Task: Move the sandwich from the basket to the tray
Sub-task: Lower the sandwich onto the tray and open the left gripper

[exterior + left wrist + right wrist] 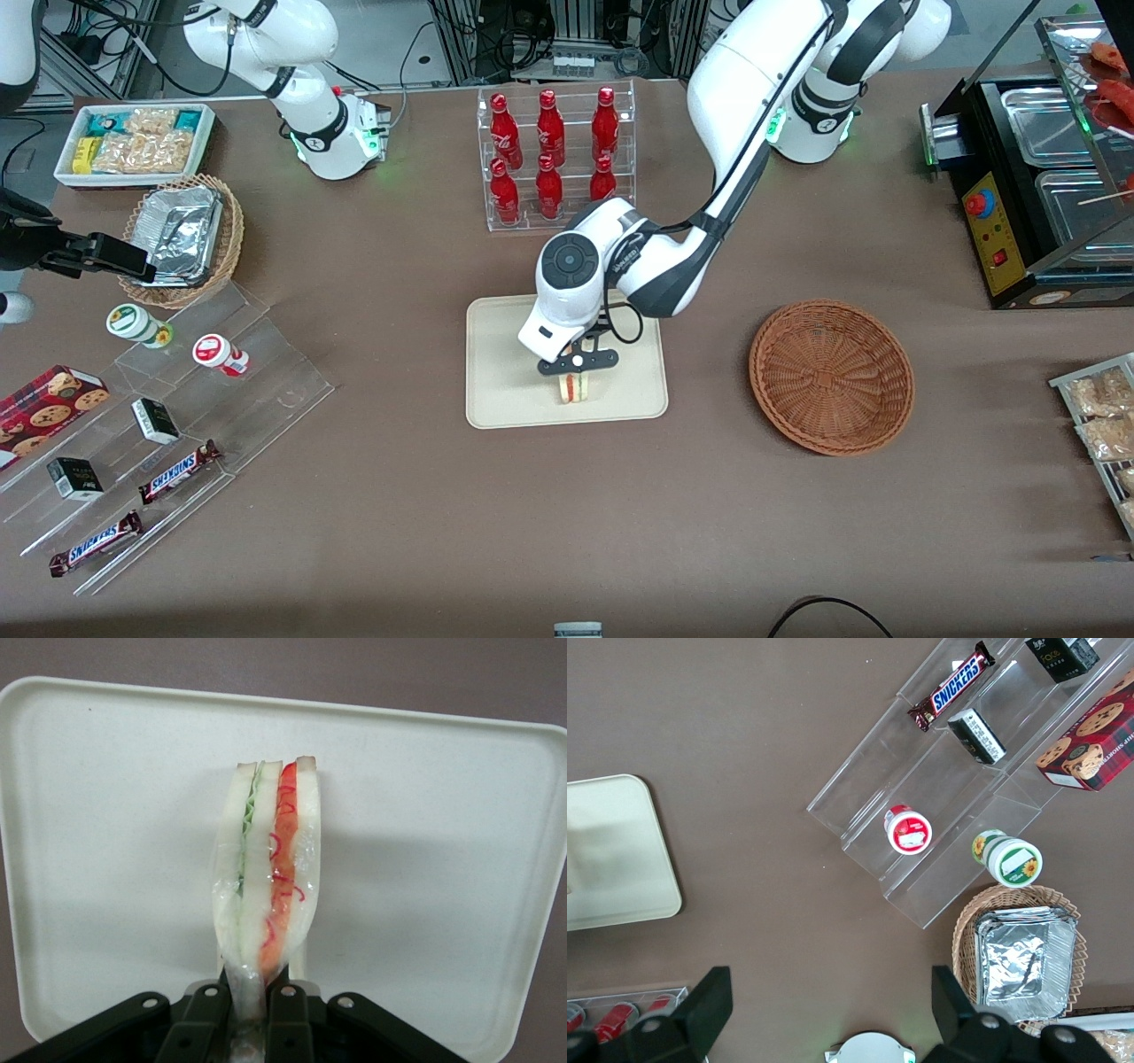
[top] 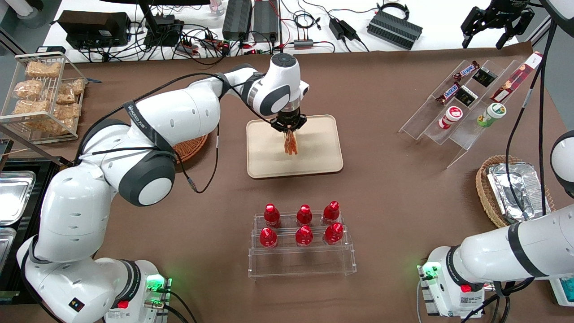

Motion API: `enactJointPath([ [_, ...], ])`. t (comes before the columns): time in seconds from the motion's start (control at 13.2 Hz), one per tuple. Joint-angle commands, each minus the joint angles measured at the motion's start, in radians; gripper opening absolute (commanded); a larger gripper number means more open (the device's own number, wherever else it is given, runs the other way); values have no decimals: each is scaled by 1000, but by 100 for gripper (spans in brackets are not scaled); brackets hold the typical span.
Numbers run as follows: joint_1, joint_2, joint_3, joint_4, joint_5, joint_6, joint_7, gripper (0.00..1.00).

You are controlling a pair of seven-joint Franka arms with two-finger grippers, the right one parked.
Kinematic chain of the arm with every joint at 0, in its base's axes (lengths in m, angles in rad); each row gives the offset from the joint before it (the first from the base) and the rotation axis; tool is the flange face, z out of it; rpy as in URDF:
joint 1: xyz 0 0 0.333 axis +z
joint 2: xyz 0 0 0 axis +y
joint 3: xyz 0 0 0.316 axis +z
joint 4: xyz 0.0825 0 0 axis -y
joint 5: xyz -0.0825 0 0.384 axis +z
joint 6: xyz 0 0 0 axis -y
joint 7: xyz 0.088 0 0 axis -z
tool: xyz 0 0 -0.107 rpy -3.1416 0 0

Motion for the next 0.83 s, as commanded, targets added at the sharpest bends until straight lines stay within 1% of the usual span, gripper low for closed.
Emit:
enactJointPath([
  [0.0, -26, 13, 12, 27, -11, -4, -22, 0],
  [0.53, -36, 50, 14, 28, -3, 8, -84, 0],
  [0.61, -35, 50, 14, 28, -5, 8, -85, 3],
  [0.68, -33, 50, 14, 28, -5, 8, -82, 50],
  [0.76, -33, 48, 14, 30, -5, 8, -82, 100],
])
